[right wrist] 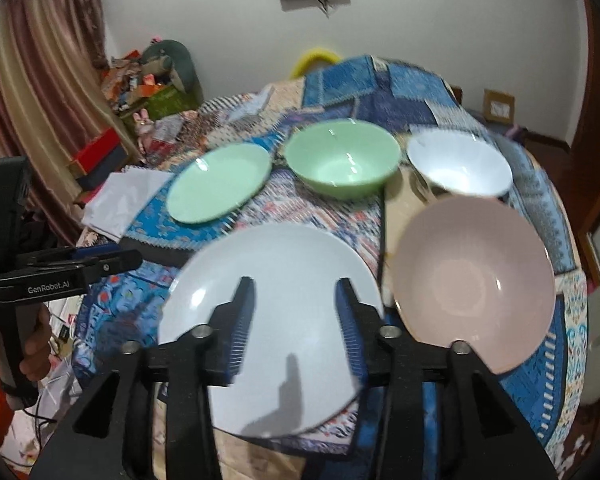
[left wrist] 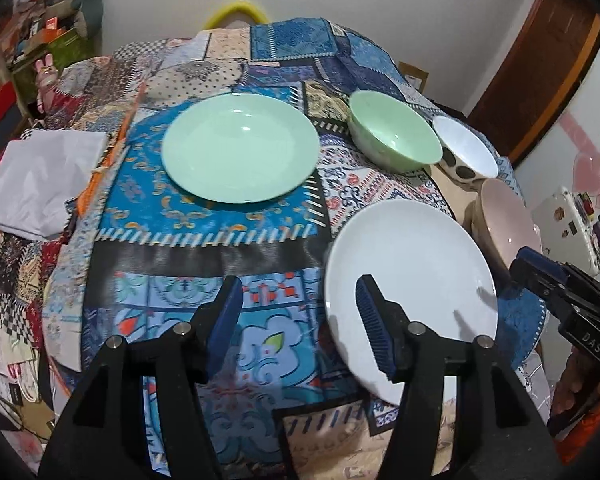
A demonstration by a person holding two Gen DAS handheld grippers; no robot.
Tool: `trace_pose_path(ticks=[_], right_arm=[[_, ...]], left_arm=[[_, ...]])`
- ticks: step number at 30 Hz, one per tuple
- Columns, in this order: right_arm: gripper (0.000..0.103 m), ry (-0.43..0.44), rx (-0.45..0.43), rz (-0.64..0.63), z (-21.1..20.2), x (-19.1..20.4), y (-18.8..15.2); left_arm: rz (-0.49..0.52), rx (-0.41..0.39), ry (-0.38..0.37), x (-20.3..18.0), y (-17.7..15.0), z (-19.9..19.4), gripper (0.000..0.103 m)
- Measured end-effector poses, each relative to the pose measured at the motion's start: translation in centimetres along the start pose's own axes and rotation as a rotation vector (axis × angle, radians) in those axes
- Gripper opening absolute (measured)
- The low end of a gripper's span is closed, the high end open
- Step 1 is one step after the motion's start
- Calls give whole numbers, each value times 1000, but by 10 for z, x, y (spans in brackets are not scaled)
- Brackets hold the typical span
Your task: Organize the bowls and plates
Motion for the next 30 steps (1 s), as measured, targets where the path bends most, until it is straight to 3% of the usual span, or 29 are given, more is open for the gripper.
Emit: trace_pose_path(ticks=[2,8,12,15,18,30], right_arm=[[60,-10,-30,-14,-2,8,7],[75,10,-90,-19,2,28,29],[86,31,-90,-30,12,40,43],[87,26,-77,-44,26,48,55],[87,12,-39,-59,44,52,64],[87,-72,93,-120,104,59,89]], left_arm=[[10,-12,9,6,1,-8,58],[22,-70,71,29,8,-27,59],[26,-117,123,49,19,-39,72],[34,-143,159,61,31,-44,81],[60,-179,204,72,47,-47,83],[28,-133,171,115,98,10,87]])
Point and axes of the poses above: each gripper's, at about its wrist camera, not at the fingertips, and z roughly the way its jaws point, x to its left, y to its top, the point moved 8 cm from there along z, roughly the way its jaws point, and after that the axes turned 6 degrees about x, right-handed, at the moved point
